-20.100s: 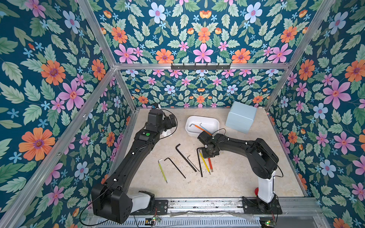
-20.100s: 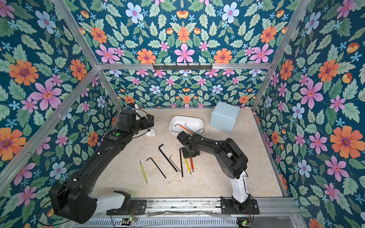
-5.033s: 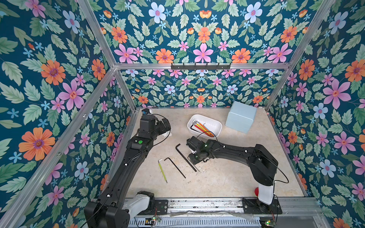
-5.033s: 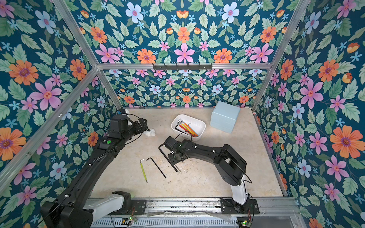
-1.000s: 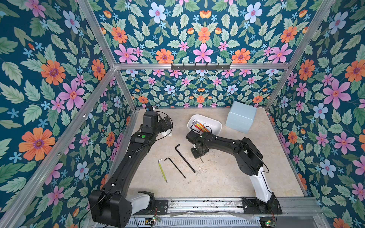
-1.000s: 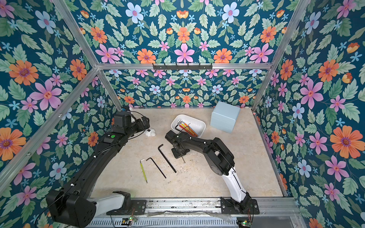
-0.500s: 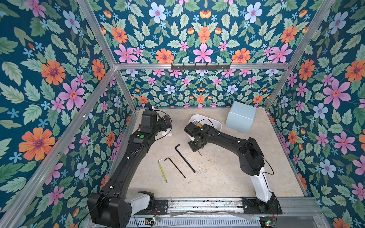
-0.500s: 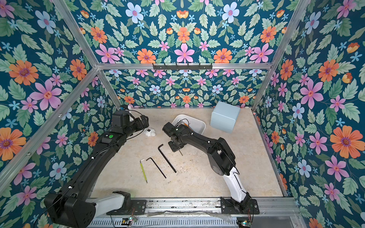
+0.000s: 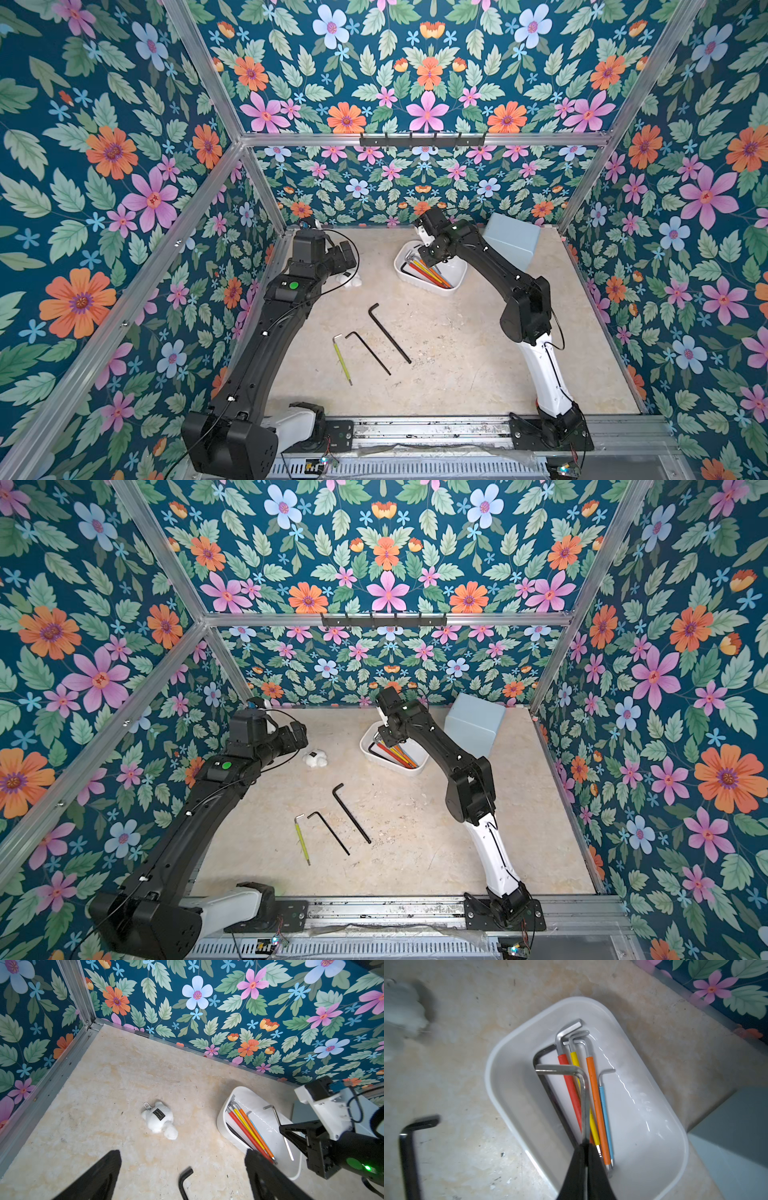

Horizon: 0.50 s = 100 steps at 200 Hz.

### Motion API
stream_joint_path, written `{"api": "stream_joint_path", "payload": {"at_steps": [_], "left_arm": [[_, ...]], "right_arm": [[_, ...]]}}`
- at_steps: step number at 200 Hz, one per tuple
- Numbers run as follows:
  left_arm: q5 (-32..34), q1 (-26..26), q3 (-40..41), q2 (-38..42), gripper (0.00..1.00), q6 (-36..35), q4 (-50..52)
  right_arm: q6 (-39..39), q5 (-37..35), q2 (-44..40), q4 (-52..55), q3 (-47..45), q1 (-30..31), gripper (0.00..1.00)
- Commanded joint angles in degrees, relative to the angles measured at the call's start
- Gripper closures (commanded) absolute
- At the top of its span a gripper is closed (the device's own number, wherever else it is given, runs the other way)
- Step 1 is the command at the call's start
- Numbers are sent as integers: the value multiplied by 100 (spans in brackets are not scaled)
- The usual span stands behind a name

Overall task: Put the hex key on the desktop into the storage box
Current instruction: Place the Allen key in the storage box.

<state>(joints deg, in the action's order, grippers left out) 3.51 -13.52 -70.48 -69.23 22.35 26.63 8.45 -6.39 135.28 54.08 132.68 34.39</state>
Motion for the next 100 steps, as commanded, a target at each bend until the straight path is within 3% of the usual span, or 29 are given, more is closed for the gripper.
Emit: {"api": "stream_joint_path", "payload": {"at_steps": [1,100], "left_arm": [[80,38,-125,-53,0,-186,155],[36,103,-281,-231,1,-266,289]], "right_arm": [[345,-90,231,-55,-14,-54,100],[-104,-118,1201,-425,159,-257,100]]}}
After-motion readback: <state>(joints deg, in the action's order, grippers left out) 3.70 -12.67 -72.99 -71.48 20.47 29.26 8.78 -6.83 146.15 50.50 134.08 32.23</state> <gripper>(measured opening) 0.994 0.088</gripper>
